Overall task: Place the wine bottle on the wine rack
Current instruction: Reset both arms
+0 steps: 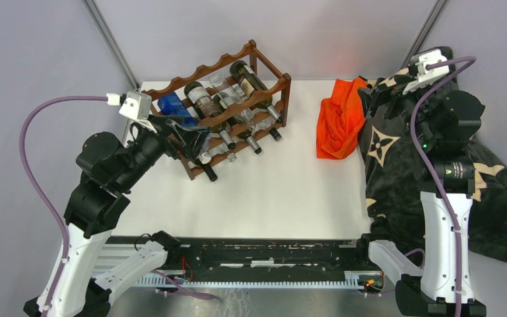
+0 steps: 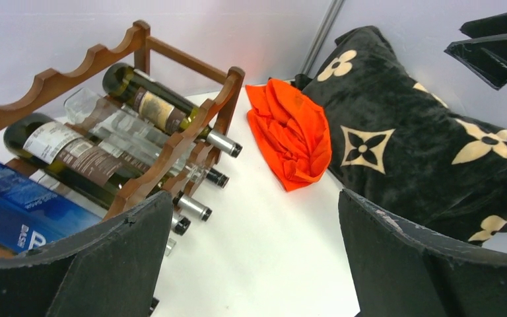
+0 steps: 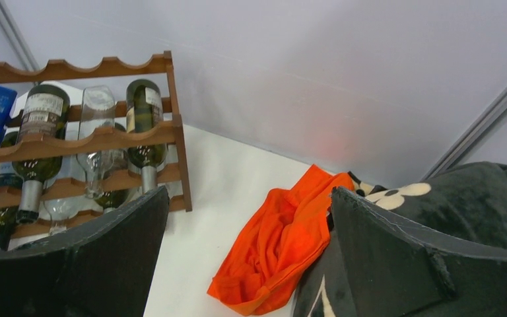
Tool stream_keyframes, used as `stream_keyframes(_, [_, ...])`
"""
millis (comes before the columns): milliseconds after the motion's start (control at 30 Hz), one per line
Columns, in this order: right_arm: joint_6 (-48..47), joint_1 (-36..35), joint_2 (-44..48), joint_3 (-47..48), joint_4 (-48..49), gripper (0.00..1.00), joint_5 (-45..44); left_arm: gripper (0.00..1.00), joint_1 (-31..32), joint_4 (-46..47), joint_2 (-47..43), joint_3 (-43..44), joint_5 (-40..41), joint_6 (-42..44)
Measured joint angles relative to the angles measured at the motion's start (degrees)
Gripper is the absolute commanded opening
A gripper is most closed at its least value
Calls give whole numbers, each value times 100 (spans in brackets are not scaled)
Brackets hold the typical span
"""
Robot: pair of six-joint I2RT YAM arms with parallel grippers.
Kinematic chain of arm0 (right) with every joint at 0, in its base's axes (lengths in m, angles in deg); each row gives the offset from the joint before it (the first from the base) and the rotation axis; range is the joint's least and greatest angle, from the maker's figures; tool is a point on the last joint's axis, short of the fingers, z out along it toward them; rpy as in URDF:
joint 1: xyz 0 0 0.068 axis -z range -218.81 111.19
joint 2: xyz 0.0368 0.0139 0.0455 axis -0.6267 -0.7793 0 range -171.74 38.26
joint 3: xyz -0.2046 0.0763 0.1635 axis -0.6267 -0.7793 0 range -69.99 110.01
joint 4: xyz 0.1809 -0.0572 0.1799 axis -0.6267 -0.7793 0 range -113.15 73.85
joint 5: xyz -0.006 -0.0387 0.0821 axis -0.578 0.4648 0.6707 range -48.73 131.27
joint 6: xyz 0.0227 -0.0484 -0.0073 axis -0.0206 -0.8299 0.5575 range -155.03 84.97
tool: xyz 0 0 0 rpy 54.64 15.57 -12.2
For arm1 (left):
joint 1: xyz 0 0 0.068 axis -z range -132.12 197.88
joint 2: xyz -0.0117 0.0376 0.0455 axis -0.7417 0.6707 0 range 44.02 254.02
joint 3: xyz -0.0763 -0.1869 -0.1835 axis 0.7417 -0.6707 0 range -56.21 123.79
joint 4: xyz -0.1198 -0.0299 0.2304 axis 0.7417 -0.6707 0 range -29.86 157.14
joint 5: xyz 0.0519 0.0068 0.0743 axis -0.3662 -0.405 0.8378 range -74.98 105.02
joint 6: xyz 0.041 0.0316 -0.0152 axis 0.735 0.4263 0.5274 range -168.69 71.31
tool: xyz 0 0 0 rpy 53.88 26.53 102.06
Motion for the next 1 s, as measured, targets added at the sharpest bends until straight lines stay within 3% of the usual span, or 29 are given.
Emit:
stream_keyframes(333, [74,0,-319,702,271,98,-409,100,0,136,260,632,-262,11])
stream_keyframes(1000, [-48,0,-516,800,337,98,-603,100,0,127,238,645,-262,114])
